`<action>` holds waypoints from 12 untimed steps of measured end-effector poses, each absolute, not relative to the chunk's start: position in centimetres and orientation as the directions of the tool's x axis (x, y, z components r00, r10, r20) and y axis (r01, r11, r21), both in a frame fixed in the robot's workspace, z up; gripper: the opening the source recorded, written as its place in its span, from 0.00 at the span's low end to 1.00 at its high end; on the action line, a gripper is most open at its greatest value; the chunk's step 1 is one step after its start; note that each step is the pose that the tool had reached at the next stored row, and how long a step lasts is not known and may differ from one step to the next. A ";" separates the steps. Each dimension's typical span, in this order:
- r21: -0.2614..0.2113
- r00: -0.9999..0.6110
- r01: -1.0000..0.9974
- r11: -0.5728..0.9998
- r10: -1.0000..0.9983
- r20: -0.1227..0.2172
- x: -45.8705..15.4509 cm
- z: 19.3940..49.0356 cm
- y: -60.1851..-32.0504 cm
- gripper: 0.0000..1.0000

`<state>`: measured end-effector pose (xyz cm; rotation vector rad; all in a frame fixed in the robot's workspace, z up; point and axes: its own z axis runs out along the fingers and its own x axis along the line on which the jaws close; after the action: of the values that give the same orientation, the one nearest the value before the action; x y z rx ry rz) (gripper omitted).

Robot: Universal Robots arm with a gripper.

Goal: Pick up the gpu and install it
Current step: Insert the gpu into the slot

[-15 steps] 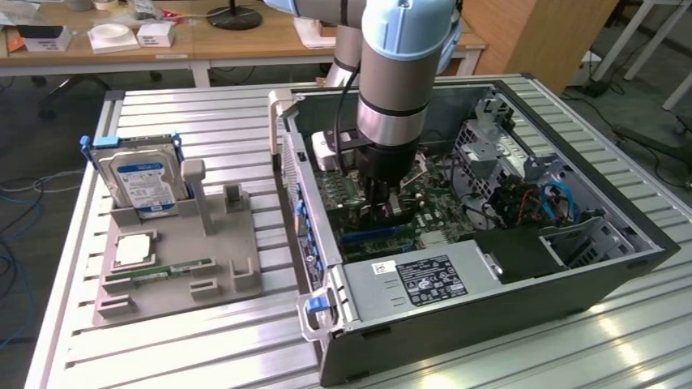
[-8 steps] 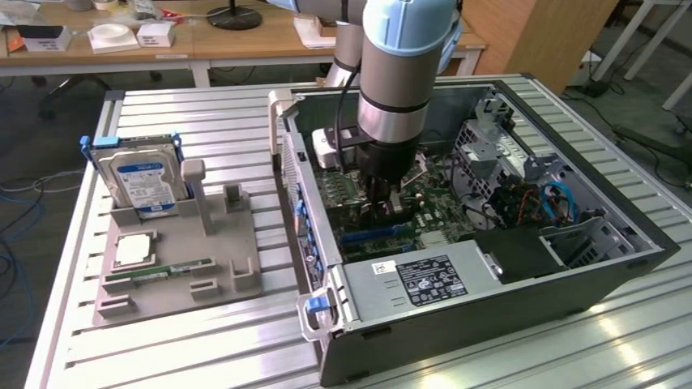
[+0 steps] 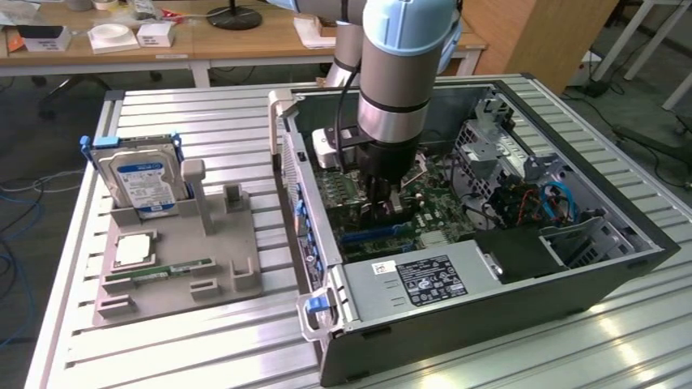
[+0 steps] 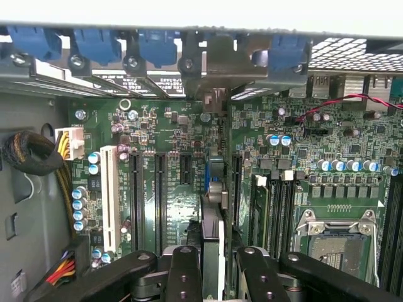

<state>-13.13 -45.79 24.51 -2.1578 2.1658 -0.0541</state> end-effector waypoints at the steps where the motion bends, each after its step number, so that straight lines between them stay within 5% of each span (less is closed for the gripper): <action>1: -0.086 -0.002 -0.996 0.004 -0.999 -0.034 -13.1 24.5 -45.8 0.27; 12: -0.096 0.005 -0.995 -0.001 -0.999 -0.034 -13.1 24.6 -45.8 0.27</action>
<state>-13.13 -45.79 24.56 -2.1589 2.1527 -0.0658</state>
